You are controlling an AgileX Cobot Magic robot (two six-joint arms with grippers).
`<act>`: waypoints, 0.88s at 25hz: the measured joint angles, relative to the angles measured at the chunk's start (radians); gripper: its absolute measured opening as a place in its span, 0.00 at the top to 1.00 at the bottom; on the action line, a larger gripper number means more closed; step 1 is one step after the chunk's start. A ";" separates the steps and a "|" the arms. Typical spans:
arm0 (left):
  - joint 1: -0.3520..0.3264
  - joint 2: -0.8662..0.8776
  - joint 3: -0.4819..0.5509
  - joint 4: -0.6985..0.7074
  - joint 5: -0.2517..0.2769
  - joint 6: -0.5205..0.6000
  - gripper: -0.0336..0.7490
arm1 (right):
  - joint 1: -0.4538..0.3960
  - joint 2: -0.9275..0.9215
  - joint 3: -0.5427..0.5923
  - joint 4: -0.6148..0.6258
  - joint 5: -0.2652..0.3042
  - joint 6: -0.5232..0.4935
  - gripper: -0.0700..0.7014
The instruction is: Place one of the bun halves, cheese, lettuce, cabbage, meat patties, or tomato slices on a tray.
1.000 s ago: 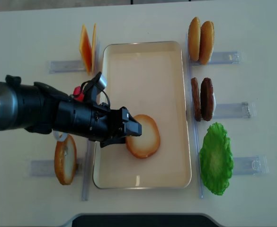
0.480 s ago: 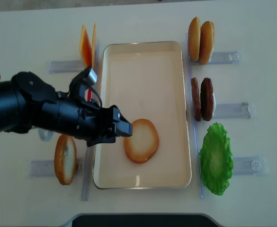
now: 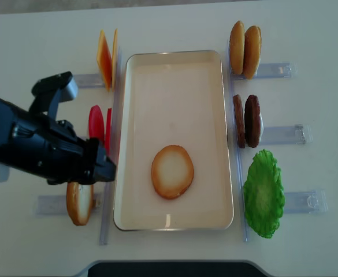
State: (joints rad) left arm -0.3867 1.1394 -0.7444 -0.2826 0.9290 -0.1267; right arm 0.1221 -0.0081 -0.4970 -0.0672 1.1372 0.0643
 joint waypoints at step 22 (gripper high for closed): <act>0.000 -0.067 -0.082 0.396 0.290 -0.173 0.35 | 0.000 0.000 0.000 0.000 0.000 0.000 0.64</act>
State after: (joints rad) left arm -0.3867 1.0722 -0.8260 0.1134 1.2195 -0.2995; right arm 0.1221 -0.0081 -0.4970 -0.0672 1.1372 0.0643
